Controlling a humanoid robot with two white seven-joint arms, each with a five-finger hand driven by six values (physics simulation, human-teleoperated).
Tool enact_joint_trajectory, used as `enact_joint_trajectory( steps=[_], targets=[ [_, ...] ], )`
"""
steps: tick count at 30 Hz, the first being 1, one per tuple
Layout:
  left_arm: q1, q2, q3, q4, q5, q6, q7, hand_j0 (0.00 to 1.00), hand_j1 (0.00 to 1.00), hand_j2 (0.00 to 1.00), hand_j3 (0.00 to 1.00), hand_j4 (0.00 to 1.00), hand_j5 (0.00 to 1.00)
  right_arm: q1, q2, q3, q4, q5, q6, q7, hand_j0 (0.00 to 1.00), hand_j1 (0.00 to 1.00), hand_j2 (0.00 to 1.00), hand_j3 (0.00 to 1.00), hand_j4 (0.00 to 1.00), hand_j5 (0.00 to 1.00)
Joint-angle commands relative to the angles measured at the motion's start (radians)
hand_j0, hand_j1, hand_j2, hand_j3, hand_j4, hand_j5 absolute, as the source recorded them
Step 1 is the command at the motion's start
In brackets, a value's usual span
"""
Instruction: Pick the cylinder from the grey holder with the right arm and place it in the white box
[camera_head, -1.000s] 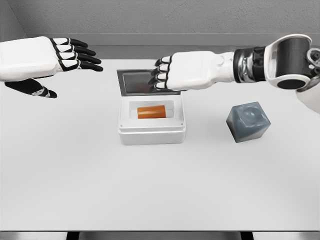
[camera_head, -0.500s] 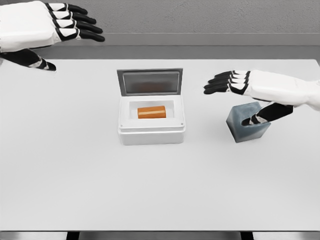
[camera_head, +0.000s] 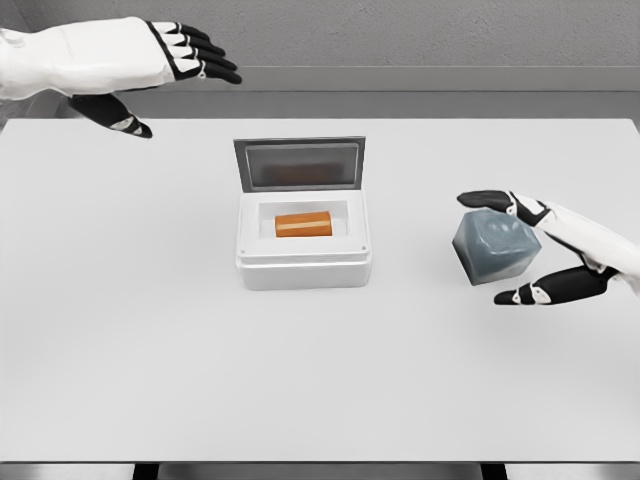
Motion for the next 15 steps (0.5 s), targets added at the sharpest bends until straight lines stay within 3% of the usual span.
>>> enact_joint_trajectory(
  steps=[1,5,7,10,15],
  targets=[
    [-0.002,-0.054,-0.003,0.063,-0.063,0.003,0.0,1.0,1.0,1.0,1.0,1.0,1.0,0.0,0.019,-0.011,0.001,-0.008,0.003,0.0,1.0,1.0,1.0,1.0,1.0,1.0],
    [-0.014,-0.184,-0.006,0.195,-0.165,0.003,0.0,1.0,1.0,1.0,1.0,1.0,1.0,0.0,0.021,-0.011,0.001,-0.007,0.003,0.0,1.0,1.0,1.0,1.0,1.0,1.0],
    [-0.037,-0.216,-0.046,0.217,-0.207,0.003,0.0,1.0,1.0,1.0,1.0,1.0,1.0,0.002,0.021,-0.011,0.001,-0.007,0.003,0.0,1.0,1.0,1.0,1.0,1.0,1.0],
    [-0.052,-0.293,-0.1,0.313,-0.303,0.003,0.0,1.0,1.0,1.0,1.0,1.0,1.0,0.003,0.019,-0.011,0.003,-0.007,0.003,0.0,1.0,1.0,1.0,1.0,1.0,1.0],
    [-0.064,-0.296,-0.101,0.318,-0.394,0.003,0.0,1.0,1.0,1.0,1.0,1.0,1.0,0.003,0.021,-0.011,0.015,-0.007,0.003,0.0,1.0,1.0,1.0,1.0,1.0,1.0]
  ],
)
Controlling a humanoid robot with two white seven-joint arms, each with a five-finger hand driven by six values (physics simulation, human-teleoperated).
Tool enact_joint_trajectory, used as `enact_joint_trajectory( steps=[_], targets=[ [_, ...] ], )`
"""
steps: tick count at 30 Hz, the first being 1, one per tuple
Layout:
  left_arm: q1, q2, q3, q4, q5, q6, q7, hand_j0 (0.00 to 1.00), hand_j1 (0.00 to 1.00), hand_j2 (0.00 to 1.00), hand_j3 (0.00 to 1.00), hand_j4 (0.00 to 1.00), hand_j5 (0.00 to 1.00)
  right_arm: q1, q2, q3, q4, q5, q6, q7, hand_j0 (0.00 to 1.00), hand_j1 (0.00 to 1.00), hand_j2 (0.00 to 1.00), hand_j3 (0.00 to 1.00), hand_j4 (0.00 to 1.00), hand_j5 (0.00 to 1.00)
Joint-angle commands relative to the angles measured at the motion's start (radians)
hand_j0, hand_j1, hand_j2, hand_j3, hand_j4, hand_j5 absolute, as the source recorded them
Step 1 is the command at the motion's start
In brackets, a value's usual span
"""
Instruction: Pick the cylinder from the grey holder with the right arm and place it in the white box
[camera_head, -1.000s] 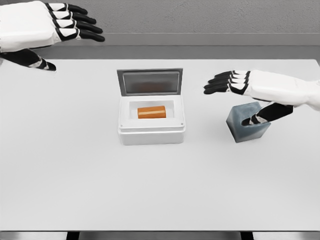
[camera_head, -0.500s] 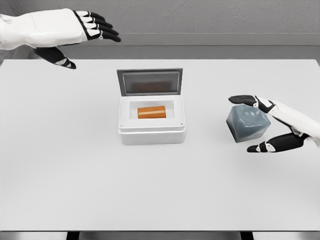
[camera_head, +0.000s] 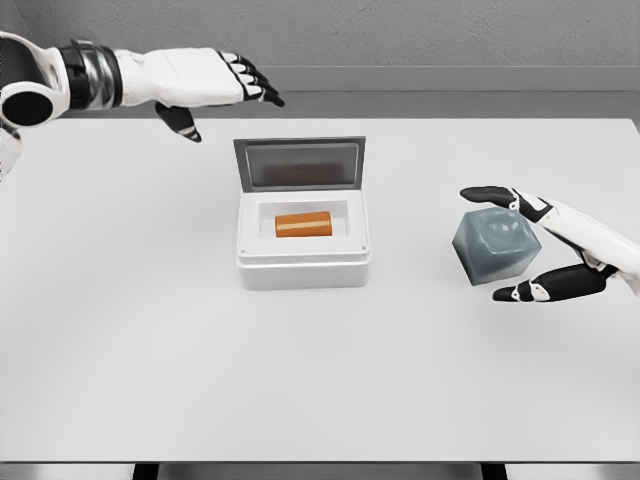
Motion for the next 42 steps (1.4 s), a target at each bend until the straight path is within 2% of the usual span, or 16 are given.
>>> enact_joint_trajectory(
  steps=[1,6,11,19,21,29,32,34,36,38,40,42],
  targets=[
    [0.0,-0.01,-0.005,0.015,-0.043,0.003,0.001,1.0,1.0,1.0,1.0,1.0,1.0,0.0,-0.001,0.0,0.002,-0.008,0.003,0.0,1.0,1.0,1.0,1.0,1.0,1.0],
    [-0.002,-0.011,-0.034,0.028,-0.056,0.003,0.001,1.0,1.0,1.0,1.0,1.0,1.0,0.0,-0.001,0.0,0.002,-0.008,0.003,0.0,1.0,1.0,1.0,1.0,1.0,1.0],
    [-0.015,-0.02,-0.038,0.066,-0.149,0.003,0.001,1.0,1.0,1.0,1.0,1.0,1.0,0.0,-0.001,0.0,0.002,-0.008,0.003,0.0,1.0,1.0,1.0,1.0,1.0,1.0],
    [-0.017,-0.066,-0.075,0.068,-0.228,0.003,0.001,1.0,1.0,1.0,1.0,1.0,1.0,0.0,0.001,0.0,0.003,-0.01,0.003,0.0,1.0,1.0,1.0,1.0,1.0,1.0],
    [-0.018,-0.068,-0.075,0.069,-0.287,0.003,0.001,1.0,1.0,1.0,1.0,1.0,1.0,0.0,0.004,0.0,0.002,-0.01,0.003,0.0,1.0,1.0,1.0,1.0,1.0,1.0],
    [-0.014,-0.074,-0.078,0.052,-0.292,0.003,0.001,1.0,1.0,1.0,1.0,1.0,1.0,0.0,0.004,0.0,0.002,-0.01,0.003,0.0,1.0,1.0,1.0,1.0,1.0,1.0],
    [-0.014,-0.063,-0.09,0.006,-0.312,0.003,0.001,1.0,1.0,1.0,1.0,1.0,1.0,0.0,0.004,0.0,0.002,-0.01,0.003,0.0,1.0,1.0,1.0,1.0,1.0,1.0],
    [-0.015,-0.056,-0.123,-0.02,-0.317,0.003,0.001,1.0,1.0,1.0,1.0,1.0,1.0,0.0,0.004,0.0,0.002,-0.01,0.003,0.0,1.0,1.0,1.0,1.0,1.0,1.0],
    [-0.015,-0.045,-0.127,-0.071,-0.359,0.003,0.001,1.0,1.0,1.0,1.0,1.0,1.0,0.0,0.004,0.003,0.002,-0.01,0.003,0.0,1.0,1.0,1.0,1.0,1.0,1.0],
    [-0.015,-0.019,-0.141,-0.11,-0.367,0.003,0.001,1.0,1.0,1.0,1.0,1.0,1.0,0.002,0.004,0.003,0.002,-0.008,0.003,0.0,1.0,1.0,1.0,1.0,1.0,1.0],
    [-0.014,0.01,-0.16,-0.163,-0.369,0.003,0.001,1.0,1.0,1.0,1.0,1.0,1.0,0.002,0.004,0.003,0.0,-0.01,0.003,0.0,1.0,1.0,1.0,1.0,1.0,1.0],
    [-0.014,0.069,-0.156,-0.256,-0.359,0.003,0.001,1.0,1.0,1.0,1.0,1.0,1.0,0.002,0.004,0.003,0.002,-0.009,0.003,0.0,1.0,1.0,1.0,1.0,1.0,1.0]
  ],
)
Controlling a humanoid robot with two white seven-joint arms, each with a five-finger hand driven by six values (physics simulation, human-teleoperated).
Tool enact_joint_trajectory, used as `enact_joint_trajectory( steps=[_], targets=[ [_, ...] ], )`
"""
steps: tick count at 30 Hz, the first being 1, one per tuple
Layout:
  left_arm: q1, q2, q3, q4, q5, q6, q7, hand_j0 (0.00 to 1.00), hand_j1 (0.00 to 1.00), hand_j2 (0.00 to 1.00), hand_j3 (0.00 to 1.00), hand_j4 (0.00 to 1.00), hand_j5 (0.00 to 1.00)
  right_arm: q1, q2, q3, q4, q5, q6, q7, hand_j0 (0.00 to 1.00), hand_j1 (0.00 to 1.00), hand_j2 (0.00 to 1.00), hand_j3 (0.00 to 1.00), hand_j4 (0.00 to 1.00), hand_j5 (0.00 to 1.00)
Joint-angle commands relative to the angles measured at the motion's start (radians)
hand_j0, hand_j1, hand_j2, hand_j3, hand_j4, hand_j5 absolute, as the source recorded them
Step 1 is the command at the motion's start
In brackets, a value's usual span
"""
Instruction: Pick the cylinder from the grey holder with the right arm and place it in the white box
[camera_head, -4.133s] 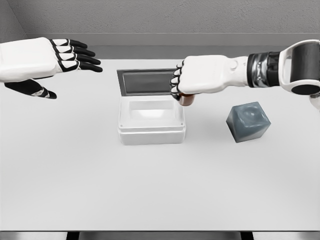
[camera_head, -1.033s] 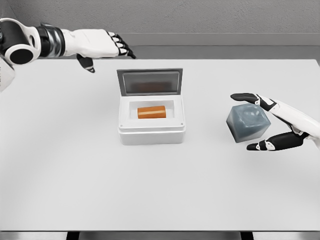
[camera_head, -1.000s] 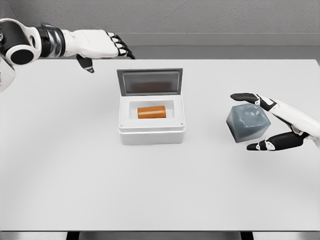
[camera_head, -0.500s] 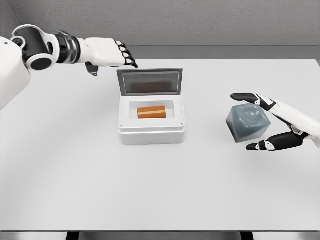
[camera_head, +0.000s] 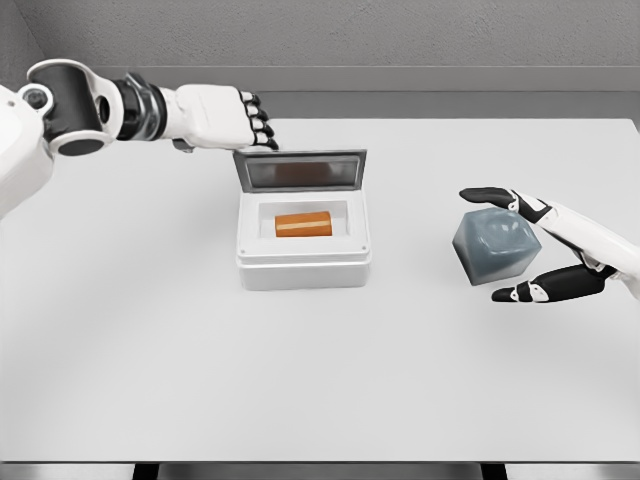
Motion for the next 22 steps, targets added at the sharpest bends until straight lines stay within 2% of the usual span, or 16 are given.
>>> enact_joint_trajectory(
  steps=[1,2,3,5,7,8,10,13,14,17,22],
  targets=[
    [0.0,0.065,0.002,-0.092,0.007,-0.004,0.0,1.0,1.0,1.0,1.0,1.0,1.0,0.0,-0.001,0.0,-0.002,-0.01,0.003,0.0,1.0,1.0,1.0,1.0,1.0,1.0],
    [0.006,0.069,0.059,-0.05,0.05,-0.004,0.0,1.0,1.0,1.0,1.0,1.0,1.0,0.0,-0.001,0.0,-0.002,-0.008,0.003,0.0,1.0,1.0,1.0,1.0,1.0,1.0],
    [0.008,0.068,0.111,0.033,0.115,-0.004,0.0,1.0,1.0,1.0,1.0,1.0,1.0,0.0,-0.001,0.0,0.0,-0.01,0.003,0.0,1.0,1.0,1.0,1.0,1.0,1.0],
    [0.009,0.071,0.157,0.146,0.236,-0.004,0.0,1.0,1.0,1.0,1.0,1.0,1.0,0.0,-0.001,0.0,-0.002,-0.01,0.003,0.0,1.0,1.0,1.0,1.0,1.0,1.0],
    [0.023,0.075,0.168,0.16,0.31,-0.004,0.0,1.0,1.0,1.0,1.0,1.0,1.0,0.0,-0.001,0.0,-0.002,-0.008,0.003,0.0,1.0,1.0,1.0,1.0,1.0,1.0],
    [0.072,0.092,0.206,0.159,0.339,-0.004,0.0,1.0,1.0,1.0,1.0,1.0,1.0,0.0,-0.001,0.0,-0.002,-0.01,0.003,0.0,1.0,1.0,1.0,1.0,1.0,1.0],
    [0.141,0.143,0.259,0.148,0.342,-0.004,0.0,1.0,1.0,1.0,1.0,1.0,1.0,0.0,-0.001,0.0,-0.002,-0.01,0.003,0.0,1.0,1.0,1.0,1.0,1.0,1.0],
    [0.212,0.201,0.259,0.151,0.342,-0.004,0.0,1.0,1.0,1.0,1.0,1.0,1.0,0.0,-0.001,0.0,-0.002,-0.01,0.003,0.0,1.0,1.0,1.0,1.0,1.0,1.0],
    [0.218,0.218,0.28,0.149,0.343,-0.004,0.0,1.0,1.0,1.0,1.0,1.0,1.0,0.0,-0.001,0.0,-0.002,-0.008,0.003,0.0,1.0,1.0,1.0,1.0,1.0,1.0],
    [0.25,0.223,0.282,0.148,0.342,-0.004,0.0,1.0,1.0,1.0,1.0,1.0,1.0,0.0,-0.001,0.0,-0.002,-0.01,0.003,0.0,1.0,1.0,1.0,1.0,1.0,1.0],
    [0.252,0.223,0.282,0.149,0.34,-0.004,0.0,1.0,1.0,1.0,1.0,1.0,1.0,0.0,0.0,0.0,-0.002,-0.008,0.003,0.0,1.0,1.0,1.0,1.0,1.0,1.0]
  ],
)
